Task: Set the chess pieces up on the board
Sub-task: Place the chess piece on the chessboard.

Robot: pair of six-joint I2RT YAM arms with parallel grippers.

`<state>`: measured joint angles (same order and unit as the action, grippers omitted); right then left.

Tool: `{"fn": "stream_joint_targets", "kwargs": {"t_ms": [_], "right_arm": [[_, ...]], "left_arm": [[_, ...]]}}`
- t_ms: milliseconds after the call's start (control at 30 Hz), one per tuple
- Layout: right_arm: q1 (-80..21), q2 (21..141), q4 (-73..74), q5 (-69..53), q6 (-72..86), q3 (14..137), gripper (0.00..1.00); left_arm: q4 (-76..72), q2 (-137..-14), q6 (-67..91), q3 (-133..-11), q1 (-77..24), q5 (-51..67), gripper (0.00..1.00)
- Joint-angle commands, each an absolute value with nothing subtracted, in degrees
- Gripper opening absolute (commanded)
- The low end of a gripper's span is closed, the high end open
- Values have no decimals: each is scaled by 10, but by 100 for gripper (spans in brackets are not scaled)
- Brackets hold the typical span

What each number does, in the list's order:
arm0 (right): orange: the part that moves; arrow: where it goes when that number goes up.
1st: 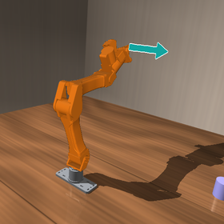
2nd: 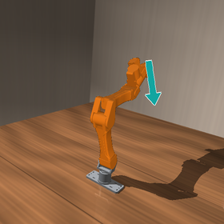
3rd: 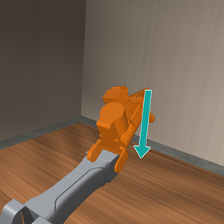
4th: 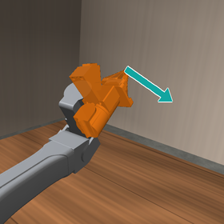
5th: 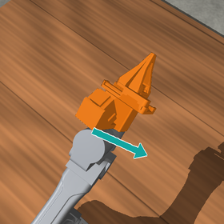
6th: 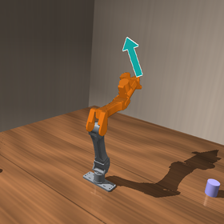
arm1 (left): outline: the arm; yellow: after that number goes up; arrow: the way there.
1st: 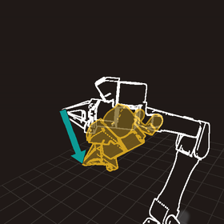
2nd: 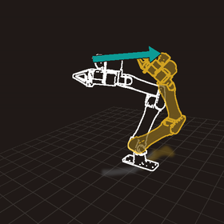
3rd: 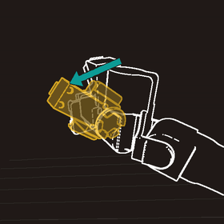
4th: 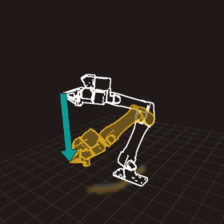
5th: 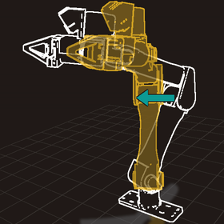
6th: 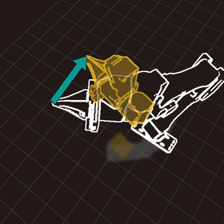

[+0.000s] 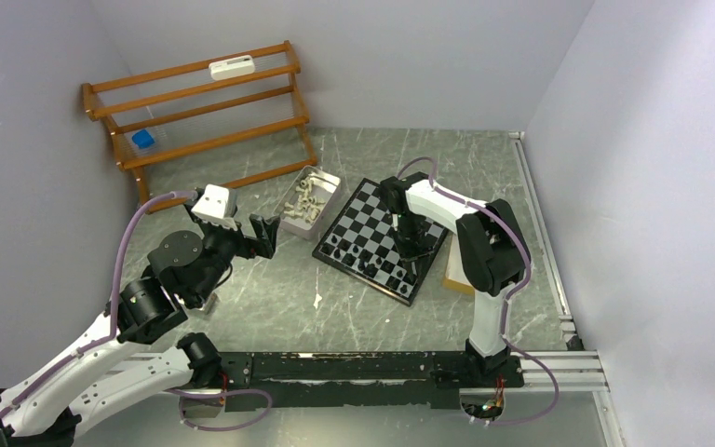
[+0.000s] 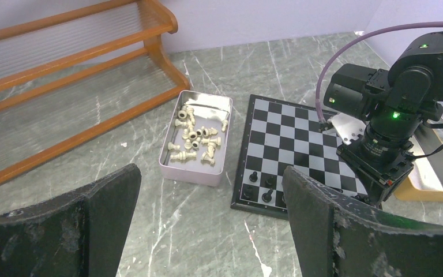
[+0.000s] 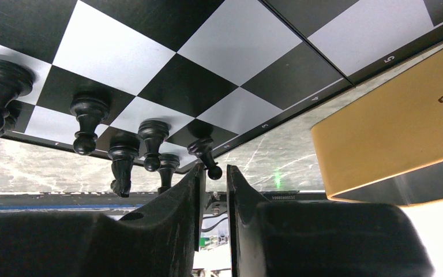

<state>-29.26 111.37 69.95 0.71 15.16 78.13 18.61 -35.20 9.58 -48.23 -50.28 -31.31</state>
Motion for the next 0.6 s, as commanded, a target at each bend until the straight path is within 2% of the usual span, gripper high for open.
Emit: {"fn": "stream_joint_targets", "kwargs": {"t_ms": [0,567], "right_arm": [[-295,1112,708,7,145,792,23],[-305,1114,704,5,149,778,24]], "left_arm": [[170,-349,86,-476,-500,-319,97],[170,-343,87,-475,-501,-322,97]]}}
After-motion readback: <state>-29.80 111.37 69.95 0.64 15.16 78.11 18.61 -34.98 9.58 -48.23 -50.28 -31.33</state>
